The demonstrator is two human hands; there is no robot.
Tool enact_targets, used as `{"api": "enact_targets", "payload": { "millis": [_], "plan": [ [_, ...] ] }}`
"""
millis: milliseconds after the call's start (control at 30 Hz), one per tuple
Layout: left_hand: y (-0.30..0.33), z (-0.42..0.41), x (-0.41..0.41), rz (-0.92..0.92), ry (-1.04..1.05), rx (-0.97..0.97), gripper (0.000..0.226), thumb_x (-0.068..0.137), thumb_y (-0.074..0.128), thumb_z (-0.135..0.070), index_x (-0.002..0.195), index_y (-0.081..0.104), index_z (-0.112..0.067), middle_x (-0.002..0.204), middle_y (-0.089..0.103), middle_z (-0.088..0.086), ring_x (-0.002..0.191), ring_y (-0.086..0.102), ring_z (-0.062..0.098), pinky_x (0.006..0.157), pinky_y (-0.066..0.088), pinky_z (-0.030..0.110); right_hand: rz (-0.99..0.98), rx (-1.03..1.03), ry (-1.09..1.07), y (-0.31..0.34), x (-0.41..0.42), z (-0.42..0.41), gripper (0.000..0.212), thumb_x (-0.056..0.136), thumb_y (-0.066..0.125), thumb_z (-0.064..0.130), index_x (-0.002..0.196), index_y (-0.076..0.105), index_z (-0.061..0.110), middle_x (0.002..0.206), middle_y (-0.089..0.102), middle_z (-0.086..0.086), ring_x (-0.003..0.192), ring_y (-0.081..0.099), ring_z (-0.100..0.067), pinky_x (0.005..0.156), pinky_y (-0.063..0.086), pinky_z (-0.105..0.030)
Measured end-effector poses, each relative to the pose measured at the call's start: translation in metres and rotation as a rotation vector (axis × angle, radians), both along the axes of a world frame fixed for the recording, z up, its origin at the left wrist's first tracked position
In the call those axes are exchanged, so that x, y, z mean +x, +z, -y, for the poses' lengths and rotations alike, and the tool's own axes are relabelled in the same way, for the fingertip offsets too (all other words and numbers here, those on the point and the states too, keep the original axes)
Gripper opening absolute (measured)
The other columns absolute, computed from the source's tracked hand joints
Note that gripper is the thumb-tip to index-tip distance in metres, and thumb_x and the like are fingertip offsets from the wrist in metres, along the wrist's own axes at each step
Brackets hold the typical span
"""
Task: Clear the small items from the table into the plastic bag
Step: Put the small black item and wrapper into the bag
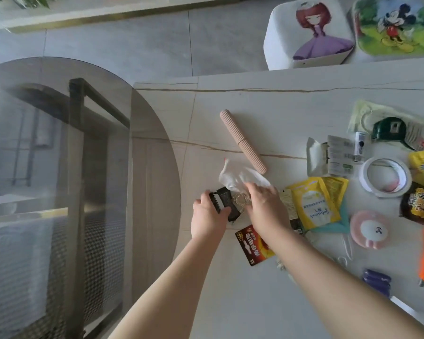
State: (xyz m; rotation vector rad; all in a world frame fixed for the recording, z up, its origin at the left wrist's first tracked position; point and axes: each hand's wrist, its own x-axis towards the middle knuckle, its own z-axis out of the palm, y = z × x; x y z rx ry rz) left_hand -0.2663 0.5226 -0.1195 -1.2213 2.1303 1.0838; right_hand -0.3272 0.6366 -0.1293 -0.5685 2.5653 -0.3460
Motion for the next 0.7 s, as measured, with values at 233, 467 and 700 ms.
{"api": "enact_targets", "payload": {
  "millis": [233, 467, 700],
  "plan": [
    [0.001, 0.007, -0.002, -0.020, 0.217, 0.080, 0.062, 0.080, 0.072, -0.021, 0.130, 0.036, -0.011, 0.110, 0.058, 0.005, 0.089, 0.055, 0.020, 0.071, 0.043, 0.027, 0.155, -0.094, -0.086, -0.001, -0.012, -0.007, 0.041, 0.088, 0.061, 0.015, 0.128, 0.053, 0.007, 0.102, 0.065, -0.007, 0.095, 0.059, -0.019, 0.086, 0.051, -0.028],
    [0.020, 0.003, 0.002, -0.088, 0.285, 0.149, 0.014, 0.079, 0.069, -0.026, 0.078, 0.056, -0.020, 0.098, 0.067, 0.006, 0.083, 0.062, 0.019, 0.068, 0.050, 0.029, 0.010, -0.226, -0.493, 0.027, -0.026, -0.026, 0.021, 0.090, 0.056, 0.026, 0.096, 0.064, 0.008, 0.095, 0.059, -0.009, 0.091, 0.055, -0.026, 0.071, 0.045, -0.031],
    [0.023, -0.025, -0.015, -0.056, 0.060, 0.261, 0.038, 0.089, 0.061, -0.029, 0.122, 0.051, -0.012, 0.113, 0.053, -0.007, 0.098, 0.053, 0.013, 0.077, 0.048, 0.029, 0.261, -0.391, -0.744, 0.046, -0.024, -0.057, 0.014, 0.090, 0.054, 0.024, 0.094, 0.053, 0.011, 0.083, 0.055, 0.001, 0.071, 0.051, -0.015, 0.055, 0.039, -0.023]
  ]
}}
